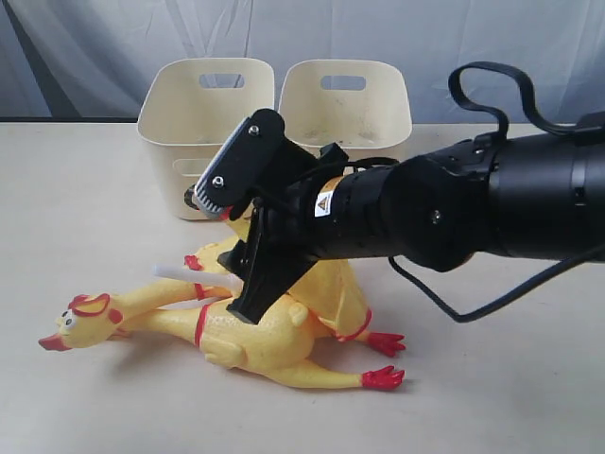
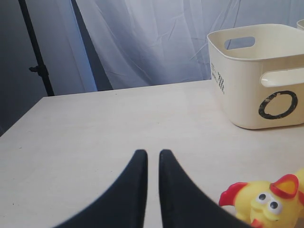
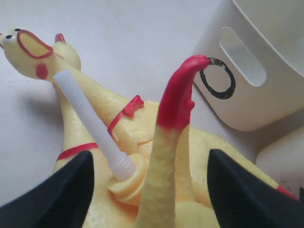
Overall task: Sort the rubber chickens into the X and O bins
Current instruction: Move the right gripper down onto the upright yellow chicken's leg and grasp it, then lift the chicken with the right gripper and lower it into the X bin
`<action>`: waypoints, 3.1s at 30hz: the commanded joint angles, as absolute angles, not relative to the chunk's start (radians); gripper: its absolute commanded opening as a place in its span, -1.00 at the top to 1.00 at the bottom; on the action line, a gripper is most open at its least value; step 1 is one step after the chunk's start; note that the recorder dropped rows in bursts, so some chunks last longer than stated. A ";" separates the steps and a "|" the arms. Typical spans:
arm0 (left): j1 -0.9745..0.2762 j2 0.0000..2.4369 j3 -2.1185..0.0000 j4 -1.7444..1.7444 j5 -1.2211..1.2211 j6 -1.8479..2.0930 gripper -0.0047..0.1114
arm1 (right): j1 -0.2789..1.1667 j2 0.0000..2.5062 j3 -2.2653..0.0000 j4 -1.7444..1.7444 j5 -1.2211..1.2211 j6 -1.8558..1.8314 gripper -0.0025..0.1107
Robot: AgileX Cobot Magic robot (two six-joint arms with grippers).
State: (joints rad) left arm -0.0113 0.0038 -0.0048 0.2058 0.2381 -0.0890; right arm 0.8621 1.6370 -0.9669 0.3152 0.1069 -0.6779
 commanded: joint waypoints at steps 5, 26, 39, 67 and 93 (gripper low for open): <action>-0.010 0.000 0.000 0.202 0.233 -0.090 0.75 | 0.862 1.664 -0.973 0.323 0.055 -0.678 -0.01; -0.010 0.000 0.000 0.202 0.233 -0.090 0.75 | 0.862 1.638 -0.973 0.323 0.056 -0.677 0.97; -0.010 0.000 0.000 0.214 0.233 -0.090 0.75 | 0.862 1.433 -0.973 0.326 0.041 -0.675 0.97; -0.010 0.000 0.000 0.218 0.233 -0.090 0.75 | 0.645 1.640 -1.004 0.502 -0.789 -0.579 0.97; -0.010 0.000 0.000 0.218 0.233 -0.090 0.75 | 0.628 1.890 -1.242 0.613 -0.682 -0.619 0.84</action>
